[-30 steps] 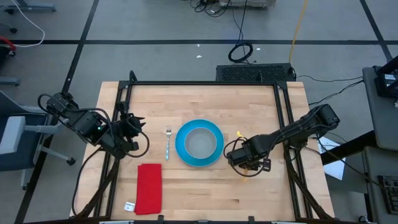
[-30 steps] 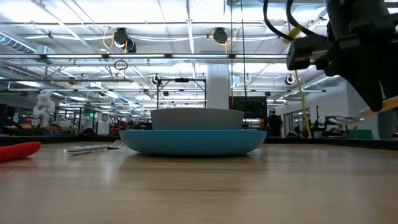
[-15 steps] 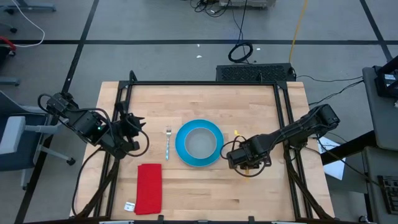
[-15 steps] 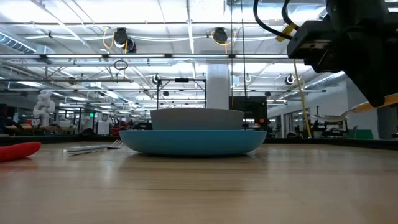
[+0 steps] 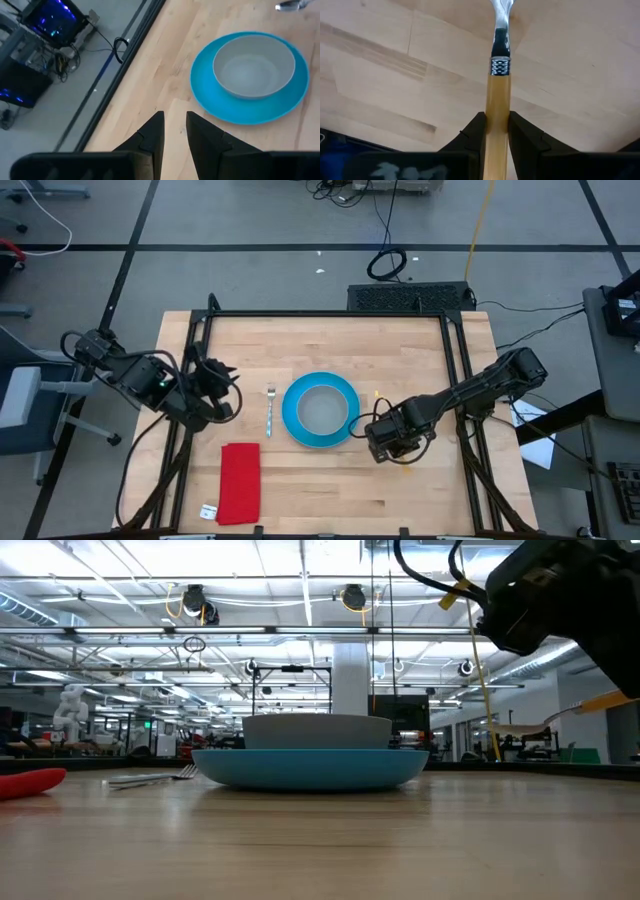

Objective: Set table place
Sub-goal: Put the orange spoon into the gray bowl

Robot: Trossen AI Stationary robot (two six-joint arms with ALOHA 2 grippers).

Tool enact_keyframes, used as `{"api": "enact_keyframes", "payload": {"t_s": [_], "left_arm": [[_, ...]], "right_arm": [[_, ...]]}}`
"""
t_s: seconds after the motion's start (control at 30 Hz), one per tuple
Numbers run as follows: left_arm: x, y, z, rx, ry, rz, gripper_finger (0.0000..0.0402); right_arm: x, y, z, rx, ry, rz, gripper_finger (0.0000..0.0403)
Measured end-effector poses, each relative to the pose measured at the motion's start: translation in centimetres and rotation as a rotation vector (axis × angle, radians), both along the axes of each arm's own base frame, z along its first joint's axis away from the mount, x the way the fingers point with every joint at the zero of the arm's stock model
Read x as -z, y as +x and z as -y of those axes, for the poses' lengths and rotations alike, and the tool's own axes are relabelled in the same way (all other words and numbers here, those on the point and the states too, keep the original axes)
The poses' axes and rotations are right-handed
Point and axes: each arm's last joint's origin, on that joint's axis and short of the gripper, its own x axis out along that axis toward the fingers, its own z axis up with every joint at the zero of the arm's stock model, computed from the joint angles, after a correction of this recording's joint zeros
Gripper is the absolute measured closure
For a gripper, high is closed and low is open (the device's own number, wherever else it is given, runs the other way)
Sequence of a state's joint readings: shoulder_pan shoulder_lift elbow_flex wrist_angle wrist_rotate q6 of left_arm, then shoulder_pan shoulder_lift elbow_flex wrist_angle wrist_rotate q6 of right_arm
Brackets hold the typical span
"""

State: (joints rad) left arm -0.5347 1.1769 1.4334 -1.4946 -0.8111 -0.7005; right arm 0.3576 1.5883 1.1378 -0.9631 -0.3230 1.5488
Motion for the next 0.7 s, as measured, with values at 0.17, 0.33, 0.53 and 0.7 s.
{"api": "enact_keyframes", "payload": {"t_s": [0.17, 0.33, 0.53, 0.7], "left_arm": [[-0.1, 0.3, 0.0, -0.032, -0.040, 0.041, 0.0314], [-0.2, 0.6, 0.2, -0.034, -0.070, 0.074, 0.0314], [0.2, 1.5, 0.8, -0.075, -0.131, 0.104, 0.0314], [1.2, 2.8, 1.6, -0.126, -0.186, 0.093, 0.0314]], "right_arm": [[0.0, -0.1, -0.2, -0.060, -0.002, 0.016, 0.0349], [-0.1, -0.4, -0.2, -0.111, -0.005, 0.015, 0.0348], [-1.5, -1.2, 0.2, -0.195, -0.028, -0.040, 0.0348], [-3.8, -1.8, 0.7, -0.272, -0.075, -0.122, 0.0348]]}}
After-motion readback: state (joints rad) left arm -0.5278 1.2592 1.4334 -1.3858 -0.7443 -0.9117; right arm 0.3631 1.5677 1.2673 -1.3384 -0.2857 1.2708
